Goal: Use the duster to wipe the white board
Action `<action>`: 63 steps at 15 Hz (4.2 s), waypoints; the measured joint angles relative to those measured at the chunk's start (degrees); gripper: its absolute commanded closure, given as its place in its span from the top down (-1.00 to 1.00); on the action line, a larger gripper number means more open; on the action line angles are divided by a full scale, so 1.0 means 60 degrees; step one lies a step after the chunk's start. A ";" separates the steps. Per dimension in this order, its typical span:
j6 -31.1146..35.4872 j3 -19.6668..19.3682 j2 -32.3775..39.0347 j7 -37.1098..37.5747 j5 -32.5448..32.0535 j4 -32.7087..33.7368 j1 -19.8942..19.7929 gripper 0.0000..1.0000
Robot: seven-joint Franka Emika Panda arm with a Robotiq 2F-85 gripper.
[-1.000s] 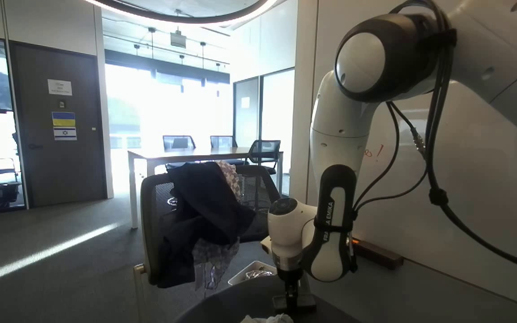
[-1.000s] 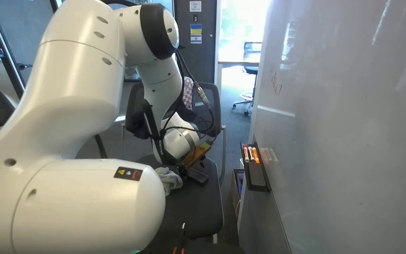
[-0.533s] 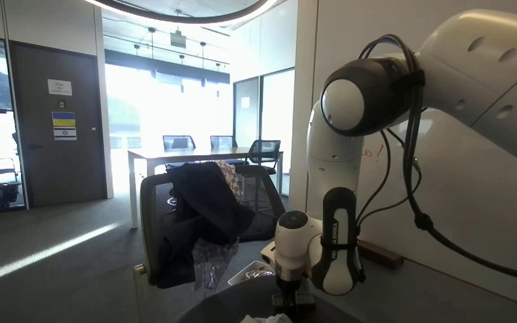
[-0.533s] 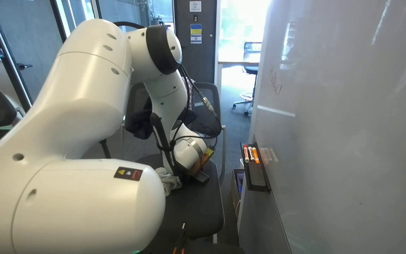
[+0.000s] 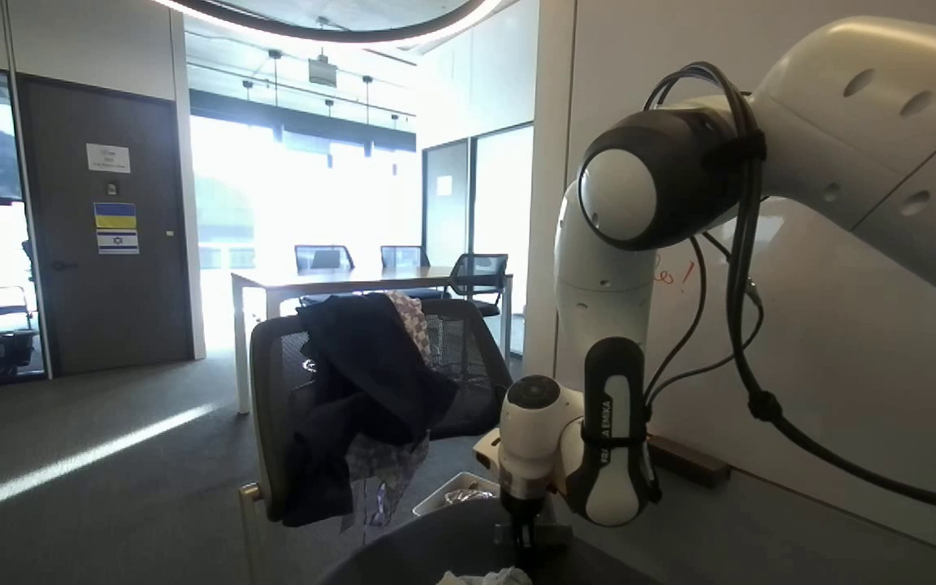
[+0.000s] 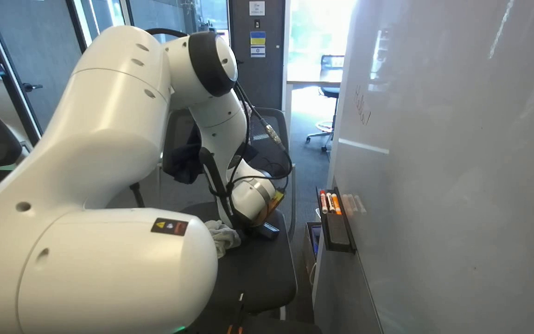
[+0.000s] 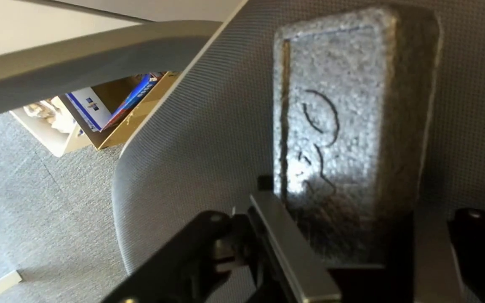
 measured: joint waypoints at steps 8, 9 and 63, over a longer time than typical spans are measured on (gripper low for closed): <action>-0.0731 0.0609 -0.0616 -0.0206 0.0000 -0.0712 -0.0452 0.63; -0.0736 0.0864 -0.0747 -0.0320 0.0000 -0.0815 -0.0697 0.79; -1.0927 0.3215 -0.9481 0.9271 -0.3876 -0.4400 -0.1978 -0.39</action>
